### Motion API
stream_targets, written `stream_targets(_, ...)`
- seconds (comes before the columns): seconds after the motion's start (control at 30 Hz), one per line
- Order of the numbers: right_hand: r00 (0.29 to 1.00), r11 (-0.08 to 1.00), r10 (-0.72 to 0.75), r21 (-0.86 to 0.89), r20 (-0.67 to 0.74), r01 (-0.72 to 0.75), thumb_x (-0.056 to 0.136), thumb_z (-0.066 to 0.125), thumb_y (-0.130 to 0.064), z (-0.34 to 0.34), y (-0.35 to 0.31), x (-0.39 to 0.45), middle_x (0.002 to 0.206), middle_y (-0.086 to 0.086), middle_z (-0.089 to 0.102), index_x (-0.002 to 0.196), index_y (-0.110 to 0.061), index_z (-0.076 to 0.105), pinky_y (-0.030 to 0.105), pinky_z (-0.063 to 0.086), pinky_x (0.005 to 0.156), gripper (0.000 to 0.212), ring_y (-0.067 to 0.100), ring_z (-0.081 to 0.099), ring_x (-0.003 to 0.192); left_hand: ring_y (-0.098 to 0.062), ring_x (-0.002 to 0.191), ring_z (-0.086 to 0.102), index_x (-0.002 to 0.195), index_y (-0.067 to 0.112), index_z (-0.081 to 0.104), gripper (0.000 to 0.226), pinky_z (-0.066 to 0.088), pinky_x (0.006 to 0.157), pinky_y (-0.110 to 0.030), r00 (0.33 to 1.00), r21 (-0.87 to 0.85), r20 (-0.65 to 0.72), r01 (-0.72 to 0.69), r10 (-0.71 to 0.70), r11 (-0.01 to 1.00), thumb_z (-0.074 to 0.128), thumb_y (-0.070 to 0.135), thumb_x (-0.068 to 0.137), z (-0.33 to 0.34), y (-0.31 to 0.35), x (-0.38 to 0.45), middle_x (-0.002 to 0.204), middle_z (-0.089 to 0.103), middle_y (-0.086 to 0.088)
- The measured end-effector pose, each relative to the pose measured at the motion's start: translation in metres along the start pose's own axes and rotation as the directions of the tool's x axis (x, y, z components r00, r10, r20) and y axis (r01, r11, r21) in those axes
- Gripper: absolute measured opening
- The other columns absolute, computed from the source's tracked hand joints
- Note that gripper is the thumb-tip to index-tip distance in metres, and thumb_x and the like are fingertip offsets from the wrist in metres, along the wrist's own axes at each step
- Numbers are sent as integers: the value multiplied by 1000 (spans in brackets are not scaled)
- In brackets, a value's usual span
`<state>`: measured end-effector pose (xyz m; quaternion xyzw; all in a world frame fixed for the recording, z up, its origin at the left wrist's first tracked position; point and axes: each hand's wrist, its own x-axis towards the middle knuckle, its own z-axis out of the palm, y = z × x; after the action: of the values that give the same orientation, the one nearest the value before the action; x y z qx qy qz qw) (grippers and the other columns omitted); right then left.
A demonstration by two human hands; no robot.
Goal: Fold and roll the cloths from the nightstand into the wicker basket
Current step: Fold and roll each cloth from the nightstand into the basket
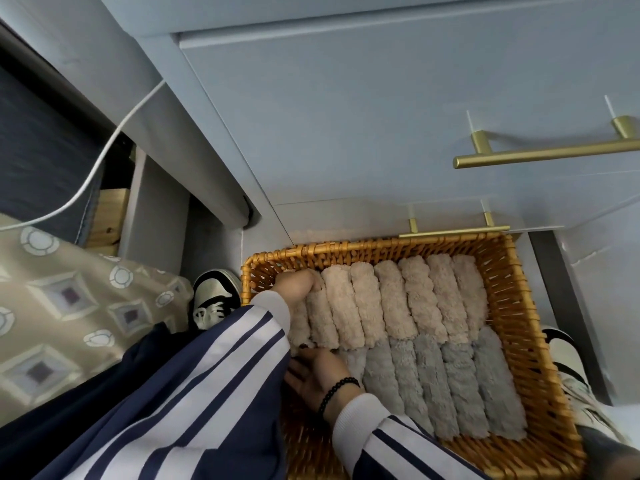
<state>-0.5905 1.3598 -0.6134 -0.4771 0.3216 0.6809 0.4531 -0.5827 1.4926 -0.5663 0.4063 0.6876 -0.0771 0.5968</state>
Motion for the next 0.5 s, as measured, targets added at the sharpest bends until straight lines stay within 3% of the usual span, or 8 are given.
stream_targets(0.07,1000,999,3,-38,-17,-3,95,40,3,1,-3,-2,118,15,61,133,-7,48,39,54,67,40,27,63,94,-38,111,56,92,9,59,15,47,99,-48,999,27,30,14,-15,1000,56,5,78,-5,-3,6,115,59,-18)
stream_targets(0.23,997,977,39,-206,-67,-52,98,33,-4,-2,-13,-9,114,15,59,130,-4,47,39,50,64,35,26,62,89,-36,118,53,131,4,49,47,43,104,-45,999,57,42,-14,11,998,57,17,87,-6,-4,5,130,55,-17)
stream_targets(0.4,994,948,-26,-317,-110,-10,97,34,-7,-2,-17,-25,121,16,58,137,-6,43,37,49,63,41,26,61,87,-34,130,43,140,3,41,45,34,110,-39,997,120,-62,-46,54,992,44,22,100,-5,-5,-8,143,45,-16)
stream_targets(0.5,994,932,-52,-363,-100,12,99,32,-9,-1,-17,-38,116,15,56,137,-5,42,35,49,63,40,26,59,91,-34,131,40,138,0,42,41,33,105,-39,993,167,-71,-86,99,982,42,18,101,-12,-2,-29,143,44,-17)
